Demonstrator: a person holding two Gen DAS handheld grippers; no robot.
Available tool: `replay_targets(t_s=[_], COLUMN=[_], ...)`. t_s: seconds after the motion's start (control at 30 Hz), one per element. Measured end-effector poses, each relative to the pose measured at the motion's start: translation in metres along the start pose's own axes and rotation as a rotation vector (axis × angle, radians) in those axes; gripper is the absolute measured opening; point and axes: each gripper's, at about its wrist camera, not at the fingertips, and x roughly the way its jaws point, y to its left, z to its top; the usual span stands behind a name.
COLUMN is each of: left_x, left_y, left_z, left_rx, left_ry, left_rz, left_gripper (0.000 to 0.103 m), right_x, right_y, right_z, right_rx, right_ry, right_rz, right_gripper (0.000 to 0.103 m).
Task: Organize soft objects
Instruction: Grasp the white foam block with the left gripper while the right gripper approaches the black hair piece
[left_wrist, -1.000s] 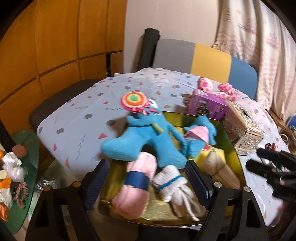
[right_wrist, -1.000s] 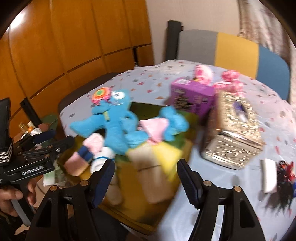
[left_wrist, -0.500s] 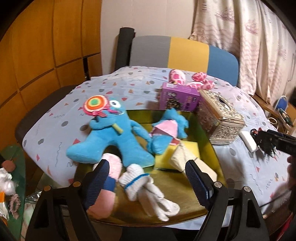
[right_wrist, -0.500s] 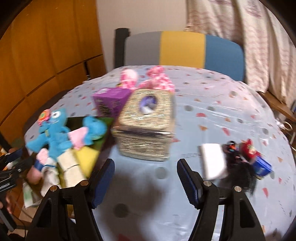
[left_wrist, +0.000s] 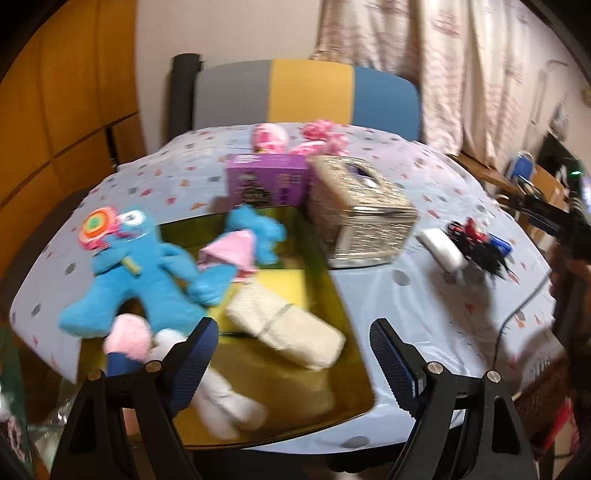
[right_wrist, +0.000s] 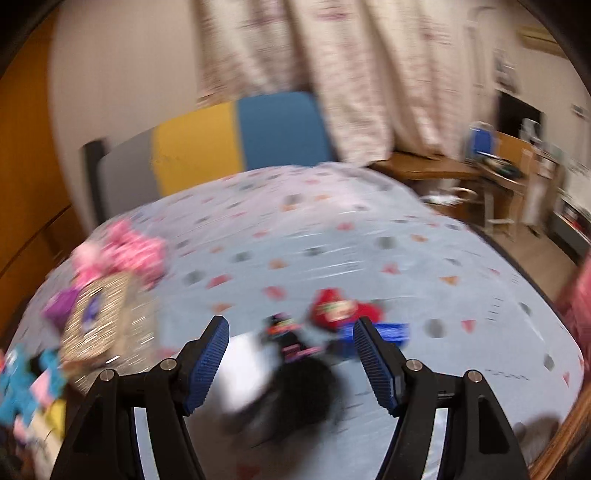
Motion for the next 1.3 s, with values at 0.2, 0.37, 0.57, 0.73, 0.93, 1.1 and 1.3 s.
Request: replay_targets(t_s=[0.2, 0.37, 0.57, 0.73, 0.93, 1.1, 1.3], left_x=[0.012, 0.024, 0.041, 0.062, 0.09, 0.126, 0.178], left_y=[-0.034, -0.06, -0.086, -0.119, -0.162, -0.195, -0.227], left_z=[0.007, 0.011, 0.018, 0.023, 0.035, 0.058, 0.093], left_rx=[0.071, 0.14, 0.176, 0.218, 0.256, 0.243, 0.169], left_ry=[0.021, 0.035, 0.073, 0.115, 0.156, 0.187, 0.231], left_rz=[-0.045, -0.074, -0.133, -0.199, -0.265, -0.286, -0.27], left_gripper=[0.084, 0.084, 0.084, 0.084, 0.084, 0.082, 0.076], right_x=[0.012, 0.016, 0.02, 0.018, 0.011, 0.012, 0.015], right_y=[-0.055, -0.073, -0.075, -0.077, -0.089, -0.098, -0.101], right_z=[0.002, -0.005, -0.007, -0.007, -0.008, -0.009, -0.01], right_rx=[0.242, 0.336, 0.368, 0.383, 0.445, 0.493, 0.518], right_ry=[0.019, 0.067, 0.092, 0.079, 0.039, 0.042, 0.051], right_rz=[-0.048, -0.002, 0.012, 0.01, -0.005, 0.018, 0.057], right_gripper=[0.071, 0.071, 0.071, 0.071, 0.071, 0.071, 0.071])
